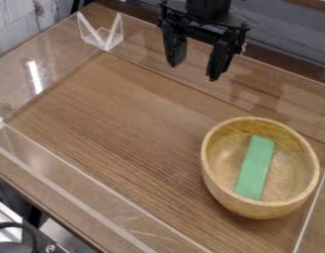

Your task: Remove the green block from inside the brown bowl and put it on the table

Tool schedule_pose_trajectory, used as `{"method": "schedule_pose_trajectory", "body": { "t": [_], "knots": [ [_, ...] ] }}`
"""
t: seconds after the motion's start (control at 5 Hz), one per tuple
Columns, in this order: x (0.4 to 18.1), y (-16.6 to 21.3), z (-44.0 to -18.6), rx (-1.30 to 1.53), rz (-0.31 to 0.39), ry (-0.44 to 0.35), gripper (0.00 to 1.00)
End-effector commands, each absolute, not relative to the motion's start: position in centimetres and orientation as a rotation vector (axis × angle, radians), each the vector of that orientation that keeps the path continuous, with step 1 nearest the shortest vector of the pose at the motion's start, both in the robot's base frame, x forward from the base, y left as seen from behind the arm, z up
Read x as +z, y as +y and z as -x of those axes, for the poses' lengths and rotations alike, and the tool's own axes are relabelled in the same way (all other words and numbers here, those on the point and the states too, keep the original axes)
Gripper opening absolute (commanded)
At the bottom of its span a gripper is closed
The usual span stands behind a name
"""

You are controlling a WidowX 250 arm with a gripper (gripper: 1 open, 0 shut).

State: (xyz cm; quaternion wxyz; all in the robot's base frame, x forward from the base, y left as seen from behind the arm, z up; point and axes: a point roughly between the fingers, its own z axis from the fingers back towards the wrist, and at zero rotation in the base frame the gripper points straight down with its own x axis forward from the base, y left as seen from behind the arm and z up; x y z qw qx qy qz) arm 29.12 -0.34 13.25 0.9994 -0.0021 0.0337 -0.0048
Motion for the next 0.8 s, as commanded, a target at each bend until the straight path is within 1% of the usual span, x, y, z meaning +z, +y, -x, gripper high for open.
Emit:
{"method": "schedule_pose_trajectory", "body": {
  "t": [0.0,0.2,0.4,0.6],
  "knots": [
    [12.2,-2.8,-28.8,-0.029,0.021,0.081,1.00],
    [10.7,-6.3,-27.8,-0.052,0.036,0.093,1.00],
    [10.7,-9.9,-27.0,-0.071,0.034,0.056,1.00],
    [10.0,-12.3,-26.7,-0.089,0.040,0.032,1.00]
  ]
}}
